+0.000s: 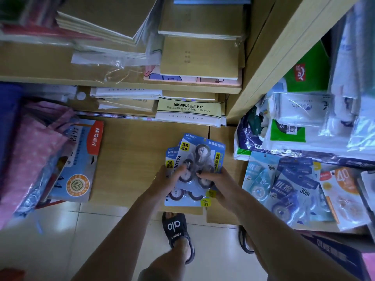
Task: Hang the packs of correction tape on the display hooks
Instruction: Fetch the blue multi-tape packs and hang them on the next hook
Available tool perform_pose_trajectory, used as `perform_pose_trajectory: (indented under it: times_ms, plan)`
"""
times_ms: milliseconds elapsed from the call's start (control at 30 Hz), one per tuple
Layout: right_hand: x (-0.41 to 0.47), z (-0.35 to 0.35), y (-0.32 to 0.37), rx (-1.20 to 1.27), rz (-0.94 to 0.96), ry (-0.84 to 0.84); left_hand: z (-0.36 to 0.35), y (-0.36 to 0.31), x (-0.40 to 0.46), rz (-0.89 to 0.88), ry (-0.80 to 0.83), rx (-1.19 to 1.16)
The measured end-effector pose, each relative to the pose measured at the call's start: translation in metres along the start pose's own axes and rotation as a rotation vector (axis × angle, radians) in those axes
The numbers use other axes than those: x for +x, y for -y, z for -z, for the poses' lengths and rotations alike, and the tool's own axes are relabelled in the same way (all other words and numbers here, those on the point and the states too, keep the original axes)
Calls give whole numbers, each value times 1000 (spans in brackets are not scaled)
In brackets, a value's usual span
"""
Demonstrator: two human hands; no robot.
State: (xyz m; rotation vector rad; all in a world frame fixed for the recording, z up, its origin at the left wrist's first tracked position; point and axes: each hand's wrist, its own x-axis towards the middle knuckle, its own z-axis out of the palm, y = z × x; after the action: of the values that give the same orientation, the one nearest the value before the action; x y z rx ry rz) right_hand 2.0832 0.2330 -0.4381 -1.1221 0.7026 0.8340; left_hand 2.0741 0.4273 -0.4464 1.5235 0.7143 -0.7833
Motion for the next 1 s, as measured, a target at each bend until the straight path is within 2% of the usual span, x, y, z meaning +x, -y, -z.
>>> perform_pose_trajectory:
  times_ms: [267,367,433,500,600,733,1000]
  plan:
    - [-30,5,8,6,61,57,-20,-17,-28,-84,79,5]
    - [-55,10,10,58,80,41,-28,-27,-46,-90,66,102]
    - [-78,15,13,96,69,19,-33,-36,-62,-140,-6,255]
    - [-108,20,19,120,66,1,-39,-51,-85,-203,17,304]
    - [-161,23,41,155,137,-14,-56,-85,-133,-292,132,238]
    - [-242,27,84,201,256,-34,-83,-141,-198,-447,155,211]
    - [-399,28,184,113,569,-110,-132,-271,-329,-722,272,246]
